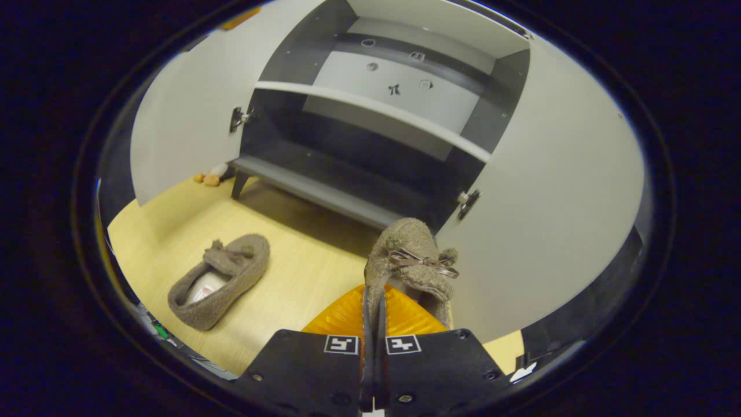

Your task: Grab one shoe with the right hand and put it into the shoe cabinet, grab the other shoe with the left hand and put it into the shoe cabinet; then close the right door with the right hand and the left door with the left hand.

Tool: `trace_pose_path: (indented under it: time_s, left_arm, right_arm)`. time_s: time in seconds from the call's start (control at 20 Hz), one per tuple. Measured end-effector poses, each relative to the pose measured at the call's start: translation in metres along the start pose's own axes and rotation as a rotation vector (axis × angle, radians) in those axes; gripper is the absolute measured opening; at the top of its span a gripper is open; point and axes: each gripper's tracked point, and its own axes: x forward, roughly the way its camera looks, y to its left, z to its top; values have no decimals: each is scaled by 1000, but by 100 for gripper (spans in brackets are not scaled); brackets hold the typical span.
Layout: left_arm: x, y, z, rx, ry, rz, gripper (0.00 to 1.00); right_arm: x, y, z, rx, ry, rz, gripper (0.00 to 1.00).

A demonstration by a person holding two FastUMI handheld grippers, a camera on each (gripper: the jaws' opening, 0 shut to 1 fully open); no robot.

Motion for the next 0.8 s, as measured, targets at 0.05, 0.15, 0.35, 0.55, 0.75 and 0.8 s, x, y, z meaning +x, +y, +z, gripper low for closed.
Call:
trace_pose_path:
  time_s: [0.05, 0.15, 0.35, 0.55, 0.75, 0.8]
  left_arm:
    - [1, 2, 0, -14, -3, 1, 95]
    - [3, 8, -2, -40, -5, 6, 95]
    - [7, 24, -6, -68, -15, 21, 95]
    - [9, 37, -5, -70, -35, 40, 96]
    - [7, 50, -11, -97, -27, 68, 95]
    - [7, 54, -15, -98, -19, 80, 96]
  right_arm:
    - [-6, -11, 19, -5, -39, -23, 4]
    - [-18, -32, 62, -9, -119, -59, 4]
    - [-37, -53, 142, -50, -249, -107, 4]
    - [-14, -57, 197, -39, -266, -102, 4]
    - [44, -63, 230, -71, -248, -124, 4]
    - [60, -63, 238, -75, -237, -122, 4]
